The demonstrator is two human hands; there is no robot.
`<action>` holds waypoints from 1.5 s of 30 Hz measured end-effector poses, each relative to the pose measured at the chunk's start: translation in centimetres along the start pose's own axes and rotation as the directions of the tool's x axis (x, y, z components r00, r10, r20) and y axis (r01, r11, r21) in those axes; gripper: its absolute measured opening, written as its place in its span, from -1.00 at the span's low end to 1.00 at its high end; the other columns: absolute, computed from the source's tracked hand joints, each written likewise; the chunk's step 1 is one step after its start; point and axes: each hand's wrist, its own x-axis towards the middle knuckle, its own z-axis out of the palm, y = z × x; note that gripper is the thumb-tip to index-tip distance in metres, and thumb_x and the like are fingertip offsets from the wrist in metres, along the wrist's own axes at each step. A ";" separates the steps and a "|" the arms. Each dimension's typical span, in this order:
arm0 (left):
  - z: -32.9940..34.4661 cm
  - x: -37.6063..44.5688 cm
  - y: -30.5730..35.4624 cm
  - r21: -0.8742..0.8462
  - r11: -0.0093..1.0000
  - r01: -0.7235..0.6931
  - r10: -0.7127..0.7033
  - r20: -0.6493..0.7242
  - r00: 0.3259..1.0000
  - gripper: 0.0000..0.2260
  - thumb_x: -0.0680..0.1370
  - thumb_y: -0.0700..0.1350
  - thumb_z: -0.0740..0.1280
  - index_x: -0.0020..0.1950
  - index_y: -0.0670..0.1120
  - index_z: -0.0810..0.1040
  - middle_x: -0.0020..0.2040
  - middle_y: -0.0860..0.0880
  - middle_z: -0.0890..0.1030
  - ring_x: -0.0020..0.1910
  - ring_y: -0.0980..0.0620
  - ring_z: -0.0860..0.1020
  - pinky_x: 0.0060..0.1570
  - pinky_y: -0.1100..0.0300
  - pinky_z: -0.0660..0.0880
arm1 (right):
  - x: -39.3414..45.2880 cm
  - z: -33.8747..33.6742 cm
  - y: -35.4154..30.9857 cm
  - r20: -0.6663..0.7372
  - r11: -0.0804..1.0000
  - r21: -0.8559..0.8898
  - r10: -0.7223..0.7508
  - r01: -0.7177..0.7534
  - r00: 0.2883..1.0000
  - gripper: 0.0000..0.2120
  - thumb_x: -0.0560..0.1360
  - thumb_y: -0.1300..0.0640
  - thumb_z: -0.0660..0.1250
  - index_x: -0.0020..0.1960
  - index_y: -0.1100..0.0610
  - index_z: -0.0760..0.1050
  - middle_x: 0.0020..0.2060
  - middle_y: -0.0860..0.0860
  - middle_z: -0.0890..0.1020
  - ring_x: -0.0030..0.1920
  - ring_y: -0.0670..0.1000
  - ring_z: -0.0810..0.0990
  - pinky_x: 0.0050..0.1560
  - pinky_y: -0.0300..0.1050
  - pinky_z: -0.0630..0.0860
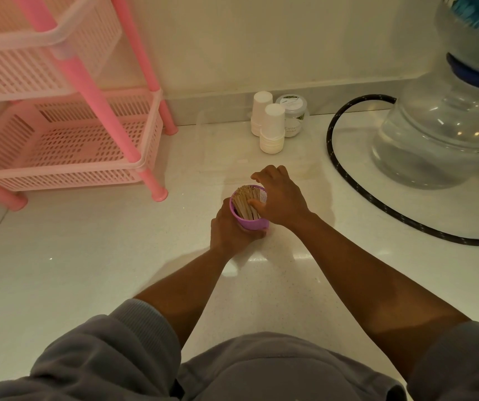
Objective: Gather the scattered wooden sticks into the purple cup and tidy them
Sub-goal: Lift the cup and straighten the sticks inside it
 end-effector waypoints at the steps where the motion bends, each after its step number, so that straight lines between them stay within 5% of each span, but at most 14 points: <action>1: 0.0 0.0 0.0 0.003 1.000 0.001 -0.001 -0.001 1.000 -0.09 0.17 0.23 0.62 0.42 0.01 0.34 0.26 0.01 0.55 0.17 0.01 0.55 0.14 0.17 0.51 | 0.0 0.0 0.0 -0.006 1.000 0.008 0.001 -0.001 1.000 -0.48 0.42 -0.06 0.42 0.33 0.06 0.41 0.22 -0.01 0.47 0.24 0.02 0.36 0.03 -0.15 0.49; 20: -0.4 -0.2 0.2 -0.012 1.000 0.012 -0.012 0.012 1.000 -0.06 0.14 0.22 0.64 0.42 0.01 0.34 0.26 0.02 0.55 0.17 0.02 0.55 0.13 0.18 0.50 | -0.1 0.0 0.0 0.027 0.999 0.046 -0.031 0.030 0.999 -0.57 0.48 -0.03 0.37 0.33 -0.02 0.47 0.20 -0.02 0.46 0.22 0.02 0.35 0.01 -0.11 0.53; 29: -0.5 -0.3 0.5 -0.015 1.000 0.014 -0.014 0.006 1.000 -0.08 0.15 0.18 0.65 0.41 0.00 0.36 0.26 0.00 0.57 0.17 -0.01 0.56 0.16 0.13 0.54 | 0.1 0.1 -0.1 0.059 0.996 -0.006 -0.090 0.090 0.994 -0.53 0.49 -0.19 0.29 0.37 -0.09 0.43 0.24 -0.04 0.43 0.22 0.01 0.34 0.06 -0.12 0.49; 33: -0.6 -0.4 0.7 -0.017 1.000 0.014 -0.014 0.011 1.000 -0.10 0.14 0.16 0.66 0.39 -0.01 0.37 0.23 0.02 0.57 0.14 0.01 0.56 0.06 0.25 0.48 | 0.1 0.2 -0.1 0.110 0.998 0.053 -0.040 0.034 0.993 -0.56 0.49 -0.19 0.29 0.34 -0.11 0.46 0.26 -0.06 0.41 0.24 0.00 0.34 0.13 -0.11 0.46; 45: -0.4 -0.3 0.5 -0.013 1.000 0.015 -0.014 0.011 1.000 -0.10 0.16 0.18 0.65 0.41 0.02 0.35 0.26 0.02 0.57 0.18 -0.01 0.57 0.18 0.10 0.54 | 0.1 -0.1 -0.5 0.141 0.996 0.032 -0.088 0.085 0.986 -0.59 0.50 -0.17 0.27 0.33 -0.15 0.46 0.35 -0.05 0.36 0.30 0.02 0.29 0.20 -0.09 0.37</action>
